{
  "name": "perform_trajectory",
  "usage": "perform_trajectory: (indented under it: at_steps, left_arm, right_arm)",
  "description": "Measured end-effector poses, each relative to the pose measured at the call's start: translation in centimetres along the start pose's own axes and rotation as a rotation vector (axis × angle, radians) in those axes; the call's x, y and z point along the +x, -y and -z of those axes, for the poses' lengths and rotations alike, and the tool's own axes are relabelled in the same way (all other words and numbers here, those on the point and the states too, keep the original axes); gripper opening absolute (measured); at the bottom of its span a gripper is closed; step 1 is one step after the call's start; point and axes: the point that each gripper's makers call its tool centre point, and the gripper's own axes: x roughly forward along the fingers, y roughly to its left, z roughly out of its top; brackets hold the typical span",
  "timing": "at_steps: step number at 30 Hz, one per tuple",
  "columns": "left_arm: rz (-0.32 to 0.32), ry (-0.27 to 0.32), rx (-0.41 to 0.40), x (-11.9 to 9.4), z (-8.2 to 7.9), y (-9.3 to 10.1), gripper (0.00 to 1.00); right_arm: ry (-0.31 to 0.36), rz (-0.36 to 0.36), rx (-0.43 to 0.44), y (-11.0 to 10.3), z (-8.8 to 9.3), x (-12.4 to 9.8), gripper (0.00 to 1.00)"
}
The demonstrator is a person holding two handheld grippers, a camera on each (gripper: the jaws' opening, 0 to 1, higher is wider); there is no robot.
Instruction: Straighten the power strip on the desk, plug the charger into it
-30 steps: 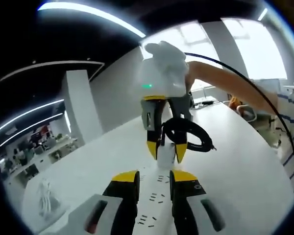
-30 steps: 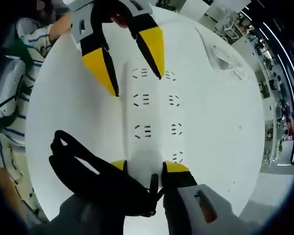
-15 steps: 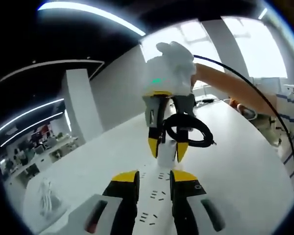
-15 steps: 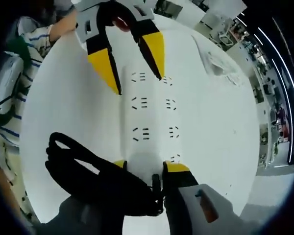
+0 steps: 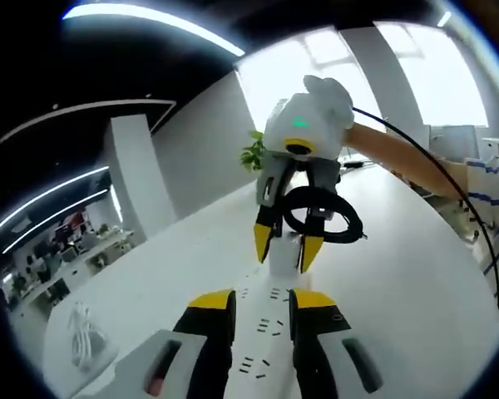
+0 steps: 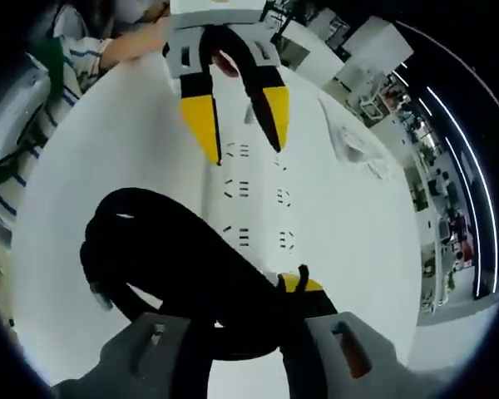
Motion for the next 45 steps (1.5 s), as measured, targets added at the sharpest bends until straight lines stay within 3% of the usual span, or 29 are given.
perform_trajectory:
  at_steps: [19,25,30,38,45]
  left_arm:
    - [-0.015,-0.061,0.032,-1.2,0.5,-0.4,0.27]
    - [-0.039,-0.088,0.046,-1.7,1.1,-1.2,0.27]
    - [-0.054,-0.139,0.009,-2.2,2.4,-2.0,0.27]
    - [-0.035,-0.154,-0.04,-2.9,2.9,-1.9,0.27]
    - [-0.005,-0.174,-0.062,-4.0,3.3,-1.6,0.26]
  right_arm:
    - [0.262,0.181,0.026,0.4,-0.6,-2.0,0.28]
    - [0.373,0.21,0.094,0.4,-0.6,-2.9,0.28]
    - [0.424,0.235,0.123,0.5,-0.2,-4.0,0.28]
    - [0.502,0.279,0.154,0.9,-0.1,-6.3,0.26]
    - [0.504,0.293,0.212,1.4,2.1,-7.3,0.26]
